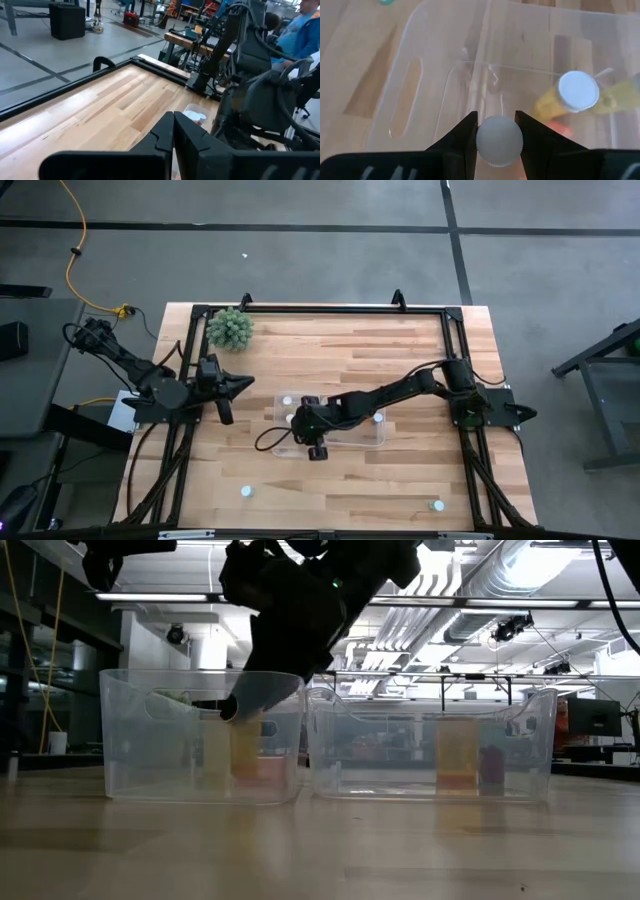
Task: Pick and place medicine bottles into bin by pill shape (circle, oval)
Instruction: Put the small orange pill bottle into the left transparent bin, then put the left blue pill bottle into the left transparent bin
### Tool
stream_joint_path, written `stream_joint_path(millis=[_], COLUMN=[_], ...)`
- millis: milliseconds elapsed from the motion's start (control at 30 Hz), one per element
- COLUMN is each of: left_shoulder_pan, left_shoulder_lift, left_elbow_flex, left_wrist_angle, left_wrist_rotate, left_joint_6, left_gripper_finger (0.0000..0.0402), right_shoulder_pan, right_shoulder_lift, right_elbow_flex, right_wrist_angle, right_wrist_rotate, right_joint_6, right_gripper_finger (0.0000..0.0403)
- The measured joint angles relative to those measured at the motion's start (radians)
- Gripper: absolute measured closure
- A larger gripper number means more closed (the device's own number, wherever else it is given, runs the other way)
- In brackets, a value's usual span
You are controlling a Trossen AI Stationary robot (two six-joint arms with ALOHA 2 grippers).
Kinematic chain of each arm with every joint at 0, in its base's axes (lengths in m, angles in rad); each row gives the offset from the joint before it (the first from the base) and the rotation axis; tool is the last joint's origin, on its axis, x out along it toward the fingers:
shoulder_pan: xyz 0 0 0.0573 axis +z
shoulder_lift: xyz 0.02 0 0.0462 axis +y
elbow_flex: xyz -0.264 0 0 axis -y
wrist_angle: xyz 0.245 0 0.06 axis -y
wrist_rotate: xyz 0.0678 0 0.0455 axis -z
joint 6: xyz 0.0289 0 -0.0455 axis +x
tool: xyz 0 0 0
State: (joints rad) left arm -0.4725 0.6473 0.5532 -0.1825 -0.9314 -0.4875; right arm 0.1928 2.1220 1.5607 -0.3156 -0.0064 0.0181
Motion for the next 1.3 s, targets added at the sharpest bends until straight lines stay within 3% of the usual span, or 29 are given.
stream_joint_path(millis=[333,833,1133,1300], left_shoulder_pan=[0.000,0.001,0.001,0.001], left_shoulder_lift=[0.003,0.003,0.003,0.003], left_elbow_flex=[0.000,0.000,0.000,0.000], left_wrist_angle=[-0.001,-0.001,-0.002,-0.006], left_wrist_rotate=[0.000,0.000,0.000,0.000], left_joint_6=[-0.007,-0.007,-0.007,-0.007], left_gripper_finger=[0.0401,0.0401,0.0401,0.0401], right_shoulder_pan=[-0.001,-0.001,-0.015,-0.049], right_shoulder_lift=[0.000,0.000,0.000,0.000], right_elbow_flex=[-0.005,0.002,0.203,0.352], right_wrist_angle=[0.013,-0.005,-0.222,-0.361], right_wrist_rotate=[0.004,0.004,-0.006,-0.065], right_joint_6=[-0.018,-0.009,0.000,-0.016], right_gripper_finger=[0.0298,0.0219,0.0204,0.0197])
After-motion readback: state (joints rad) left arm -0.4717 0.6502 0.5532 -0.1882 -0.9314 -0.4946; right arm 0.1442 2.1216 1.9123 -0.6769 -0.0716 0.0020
